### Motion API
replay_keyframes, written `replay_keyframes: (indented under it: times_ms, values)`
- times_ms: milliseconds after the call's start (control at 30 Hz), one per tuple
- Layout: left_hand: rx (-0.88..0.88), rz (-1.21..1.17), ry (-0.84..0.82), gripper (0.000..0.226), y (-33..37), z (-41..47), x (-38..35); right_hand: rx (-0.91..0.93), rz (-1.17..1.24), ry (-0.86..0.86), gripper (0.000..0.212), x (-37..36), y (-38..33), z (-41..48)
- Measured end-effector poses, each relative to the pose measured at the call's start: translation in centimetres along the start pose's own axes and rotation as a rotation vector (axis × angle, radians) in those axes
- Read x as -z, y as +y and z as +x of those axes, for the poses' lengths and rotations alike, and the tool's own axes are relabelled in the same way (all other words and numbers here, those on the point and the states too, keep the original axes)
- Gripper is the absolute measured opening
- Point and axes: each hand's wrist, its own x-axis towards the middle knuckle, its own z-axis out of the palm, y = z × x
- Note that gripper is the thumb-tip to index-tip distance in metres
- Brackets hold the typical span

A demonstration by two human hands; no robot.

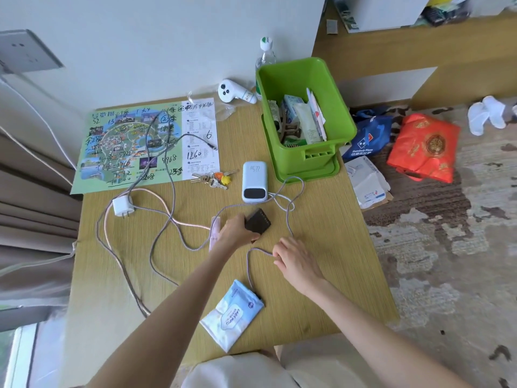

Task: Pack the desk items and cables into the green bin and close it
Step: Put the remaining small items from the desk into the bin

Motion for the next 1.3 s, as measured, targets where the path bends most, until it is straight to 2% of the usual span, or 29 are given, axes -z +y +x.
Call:
replay_keyframes:
  times_ms: [67,167,300,367,433,533,633,733,833,933,1033,1133,1200,1300]
  values:
    - [-0.037,-0.054,0.005,0.029,-0.9,-0.6,1.1,0.009,0.007,0.007,0.011,-0.2,-0.7,-0.5]
    - [-0.067,-0.251,-0.073,0.027,-3.1,-1.9,3.5,0.024,0.018,0.000,0.010,-0.8,-2.2,-1.2]
    - [-0.050,-0.441,-0.152,0.035,-6.9,-4.5,5.9,0.112,0.025,-0.019,0.015,-1.7,-4.8,-1.6]
    - [-0.037,-0.503,-0.142,0.038,-9.1,-5.8,6.4,0.170,0.048,-0.090,0.026,-2.1,-6.2,-1.7]
    - [-0.026,-0.550,-0.155,0.040,-11.3,-6.9,6.6,0.239,0.059,-0.204,0.047,-2.7,-7.5,-1.9]
    - [0.010,-0.562,-0.169,0.038,-14.4,-8.3,6.5,0.370,-0.065,-0.343,0.075,-4.1,-9.0,-2.2]
    - [0.053,-0.589,-0.164,0.038,-16.6,-9.4,5.8,0.467,-0.219,-0.339,0.075,-5.2,-9.7,-2.4]
    - [0.109,-0.661,-0.113,0.041,-17.6,-10.0,5.0,0.463,-0.307,-0.304,0.076,-6.1,-10.0,-2.4]
    - [0.119,-0.717,-0.094,0.049,-17.7,-10.0,4.6,0.350,-0.229,-0.286,0.060,-6.4,-10.2,-2.3]
    - [0.110,-0.772,-0.081,0.048,-17.5,-10.0,4.7,0.101,0.037,-0.305,0.031,-5.0,-10.0,-1.3]
    - [0.108,-0.823,-0.067,0.043,-17.2,-9.8,4.7,-0.237,0.481,-0.264,0.038,-2.9,-9.7,0.2]
    - [0.094,-0.876,-0.094,0.035,-16.3,-9.9,4.6,-0.513,0.913,-0.087,0.021,-1.8,-10.2,1.7]
    - [0.051,-0.903,-0.131,0.031,-15.4,-10.1,4.4,-0.614,1.023,0.024,0.012,-1.7,-11.0,2.5]
    - [-0.028,-0.968,-0.172,0.024,-13.7,-10.2,4.1,-0.665,1.055,0.083,0.016,-1.3,-12.1,3.2]
